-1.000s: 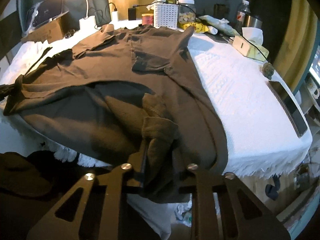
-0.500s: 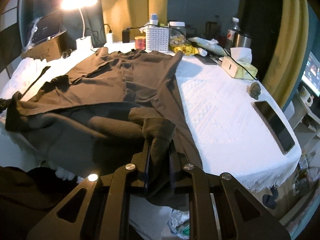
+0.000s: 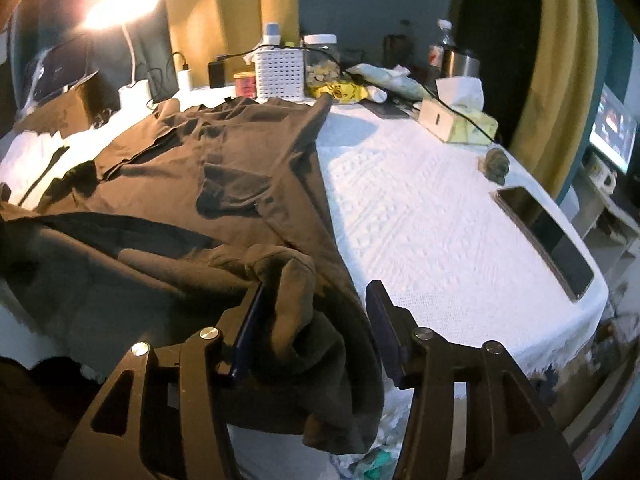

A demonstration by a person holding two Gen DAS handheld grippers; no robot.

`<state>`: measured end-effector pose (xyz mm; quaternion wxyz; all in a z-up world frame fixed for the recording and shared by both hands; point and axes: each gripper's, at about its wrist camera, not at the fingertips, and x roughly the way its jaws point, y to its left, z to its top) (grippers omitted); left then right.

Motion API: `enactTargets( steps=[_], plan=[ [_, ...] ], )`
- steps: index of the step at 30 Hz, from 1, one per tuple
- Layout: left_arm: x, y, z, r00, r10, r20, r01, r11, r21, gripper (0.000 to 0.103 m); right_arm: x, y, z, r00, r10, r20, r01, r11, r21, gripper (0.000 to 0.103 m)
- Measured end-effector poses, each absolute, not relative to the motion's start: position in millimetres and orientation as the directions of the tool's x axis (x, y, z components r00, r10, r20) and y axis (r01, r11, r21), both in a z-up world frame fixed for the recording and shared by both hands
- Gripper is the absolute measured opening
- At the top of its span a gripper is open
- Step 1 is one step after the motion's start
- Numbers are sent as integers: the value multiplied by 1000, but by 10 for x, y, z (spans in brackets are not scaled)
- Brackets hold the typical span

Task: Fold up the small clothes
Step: 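Lift the hem with both tools and fold it toward the collar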

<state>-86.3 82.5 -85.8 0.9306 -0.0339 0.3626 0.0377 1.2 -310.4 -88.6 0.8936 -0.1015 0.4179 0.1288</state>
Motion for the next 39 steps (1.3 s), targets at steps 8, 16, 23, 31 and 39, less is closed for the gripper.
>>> enactTargets(
  steps=[8,16,23,31,39],
  plan=[
    [-835,870,-753,750,59,-658,-116,992,-43,3,109,-3022,-840,608,174,-775,-350,935,-65,53],
    [-830,919,-743,756,52,-652,-122,991,-63,3,192,-3083,-721,611,236,-755,-378,926,-18,9],
    [-815,968,-676,780,52,-624,-126,989,-75,3,282,-3274,-404,669,246,-702,-334,943,11,7],
    [-728,1007,-588,801,42,-597,-121,988,-94,3,351,-3333,-182,719,245,-651,-312,950,12,6],
    [-576,1012,-450,818,47,-573,-119,989,-88,3,419,-3351,0,757,247,-605,-307,952,5,6]
  ],
)
